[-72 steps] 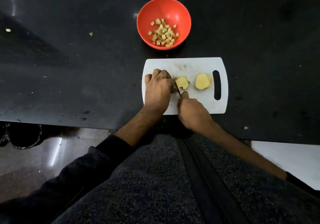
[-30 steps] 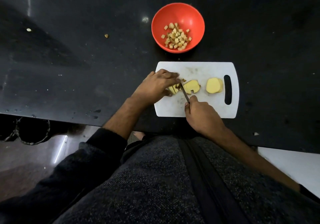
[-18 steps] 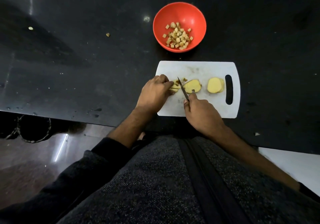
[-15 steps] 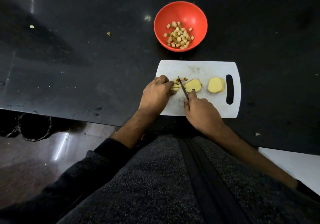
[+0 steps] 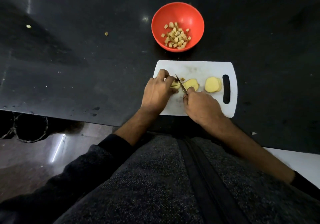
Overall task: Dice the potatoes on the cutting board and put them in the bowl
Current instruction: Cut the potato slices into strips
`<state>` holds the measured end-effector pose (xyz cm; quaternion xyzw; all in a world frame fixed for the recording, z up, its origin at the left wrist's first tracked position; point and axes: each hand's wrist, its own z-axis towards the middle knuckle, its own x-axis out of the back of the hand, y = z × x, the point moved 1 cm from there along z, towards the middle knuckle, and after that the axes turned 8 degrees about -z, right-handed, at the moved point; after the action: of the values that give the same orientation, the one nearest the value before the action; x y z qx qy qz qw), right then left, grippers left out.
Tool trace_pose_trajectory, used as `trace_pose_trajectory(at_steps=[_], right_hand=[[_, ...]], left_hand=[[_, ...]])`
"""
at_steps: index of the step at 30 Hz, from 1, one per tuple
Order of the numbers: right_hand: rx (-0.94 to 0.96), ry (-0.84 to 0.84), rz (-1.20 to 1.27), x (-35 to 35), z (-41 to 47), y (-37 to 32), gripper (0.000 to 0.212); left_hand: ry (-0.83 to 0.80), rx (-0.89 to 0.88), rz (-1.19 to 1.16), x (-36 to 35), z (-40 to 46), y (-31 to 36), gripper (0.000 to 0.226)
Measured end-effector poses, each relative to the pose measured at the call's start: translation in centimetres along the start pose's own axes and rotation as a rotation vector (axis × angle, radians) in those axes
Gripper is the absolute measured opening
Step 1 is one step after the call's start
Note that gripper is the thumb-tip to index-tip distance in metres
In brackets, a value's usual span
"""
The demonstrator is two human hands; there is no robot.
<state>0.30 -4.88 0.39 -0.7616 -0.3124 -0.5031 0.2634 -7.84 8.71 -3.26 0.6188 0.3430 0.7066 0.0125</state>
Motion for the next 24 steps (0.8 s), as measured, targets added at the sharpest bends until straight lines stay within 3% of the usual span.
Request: trace_pose_trajectory(at_steps=[9, 18, 24], right_hand=[[-0.005, 0.008, 0.022, -0.3, -0.2, 0.1, 0.03], [-0.014, 0.02, 0.058, -0.5, -0.4, 0.0, 0.029], [-0.04, -0.011, 0.108, -1.1, -0.3, -0.2, 0.028]], left_hand=[[-0.008, -0.089, 0.015, -0.7, 0.7, -1.1, 0.042], [0.057, -0.174, 0.091, -1.4, 0.3, -1.5, 0.03], [0.002, -0.057, 0.023, -1.1, 0.2, -0.7, 0.025]])
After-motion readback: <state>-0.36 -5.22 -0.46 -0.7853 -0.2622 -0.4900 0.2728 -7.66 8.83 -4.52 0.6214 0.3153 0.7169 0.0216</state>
